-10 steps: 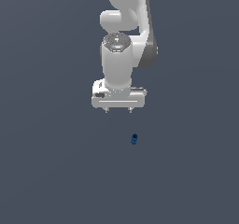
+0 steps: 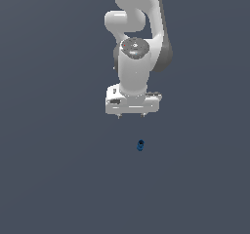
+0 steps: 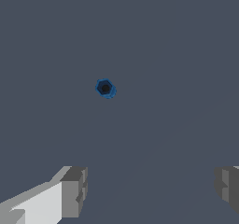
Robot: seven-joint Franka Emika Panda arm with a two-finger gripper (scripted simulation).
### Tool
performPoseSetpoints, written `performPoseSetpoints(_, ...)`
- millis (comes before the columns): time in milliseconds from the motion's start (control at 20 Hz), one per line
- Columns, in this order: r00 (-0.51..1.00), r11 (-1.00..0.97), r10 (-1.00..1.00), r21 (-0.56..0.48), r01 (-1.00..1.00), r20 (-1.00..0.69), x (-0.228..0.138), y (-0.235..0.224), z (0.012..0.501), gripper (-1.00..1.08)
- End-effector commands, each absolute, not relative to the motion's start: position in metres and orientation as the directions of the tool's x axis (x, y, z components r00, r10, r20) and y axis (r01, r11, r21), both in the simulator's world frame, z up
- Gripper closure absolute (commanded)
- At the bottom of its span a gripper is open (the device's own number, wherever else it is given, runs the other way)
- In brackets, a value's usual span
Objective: Pick up the object and move it to a goal position.
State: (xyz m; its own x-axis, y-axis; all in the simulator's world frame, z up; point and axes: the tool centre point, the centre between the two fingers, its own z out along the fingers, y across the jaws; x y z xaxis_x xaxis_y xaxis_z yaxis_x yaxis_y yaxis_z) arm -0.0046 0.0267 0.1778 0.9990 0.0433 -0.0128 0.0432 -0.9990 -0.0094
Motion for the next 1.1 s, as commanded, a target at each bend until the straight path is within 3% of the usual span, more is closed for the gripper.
performPoseSetpoints(0, 0.999, -0.999, 0.048, -0.01, 0.048, -0.016, -0.006, 0.032, 0.177, -0.92)
performPoseSetpoints(500, 0.993, -0.993, 0.114, -0.007, 0.114, -0.013, 0.006, 0.036, 0.166, -0.92)
performPoseSetpoints(1050, 0.934, -0.934, 0.357, -0.001, 0.357, -0.006, 0.046, 0.059, 0.122, -0.92)
